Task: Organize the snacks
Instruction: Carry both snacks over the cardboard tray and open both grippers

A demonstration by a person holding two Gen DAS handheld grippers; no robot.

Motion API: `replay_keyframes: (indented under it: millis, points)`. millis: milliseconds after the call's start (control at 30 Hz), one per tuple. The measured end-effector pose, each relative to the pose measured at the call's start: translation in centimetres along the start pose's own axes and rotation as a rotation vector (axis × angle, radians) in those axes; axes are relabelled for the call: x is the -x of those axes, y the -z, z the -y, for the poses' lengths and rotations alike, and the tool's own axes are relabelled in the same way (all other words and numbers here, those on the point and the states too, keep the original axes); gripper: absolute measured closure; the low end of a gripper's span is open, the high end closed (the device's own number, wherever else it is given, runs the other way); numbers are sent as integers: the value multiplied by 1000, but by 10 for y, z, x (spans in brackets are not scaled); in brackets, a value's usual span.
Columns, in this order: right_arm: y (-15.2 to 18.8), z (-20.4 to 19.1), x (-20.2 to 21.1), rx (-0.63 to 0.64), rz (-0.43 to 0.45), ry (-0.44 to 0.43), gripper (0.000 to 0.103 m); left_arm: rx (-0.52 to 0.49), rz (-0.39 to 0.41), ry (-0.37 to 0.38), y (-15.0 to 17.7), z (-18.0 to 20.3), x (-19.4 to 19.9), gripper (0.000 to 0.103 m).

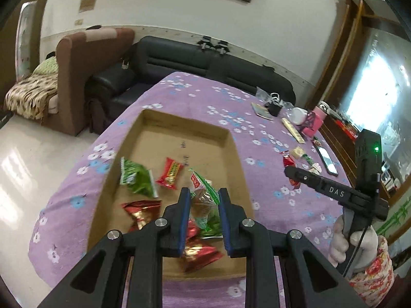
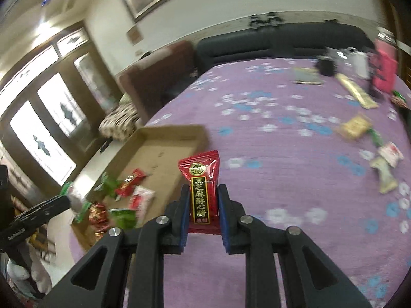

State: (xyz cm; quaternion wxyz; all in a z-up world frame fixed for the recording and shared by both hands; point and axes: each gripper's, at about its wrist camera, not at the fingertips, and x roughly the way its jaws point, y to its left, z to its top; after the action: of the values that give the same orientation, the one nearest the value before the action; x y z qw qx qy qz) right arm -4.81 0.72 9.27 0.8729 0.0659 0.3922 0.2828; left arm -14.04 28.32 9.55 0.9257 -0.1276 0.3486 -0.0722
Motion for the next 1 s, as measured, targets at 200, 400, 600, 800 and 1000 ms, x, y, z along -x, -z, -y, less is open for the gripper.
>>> replay_keyframes:
  millis: [200, 400, 600, 800, 1000]
  points:
    - [-2, -47, -29, 72, -58, -32, 83, 32, -21, -16, -13, -18, -15, 81]
    - [-5, -79, -70, 129, -141, -14, 83, 23, -58, -52, -29, -28, -46, 81]
    - [-2, -91, -102, 165, -190, 27, 83, 22, -107, -83, -36, -35, -74, 81]
    - [3, -90, -115, 171, -210, 52, 83, 37, -123, -88, -38, -37, -84, 80]
    - [4, -89, -119, 182, -203, 60, 81, 45, -117, -71, -40, -33, -78, 72]
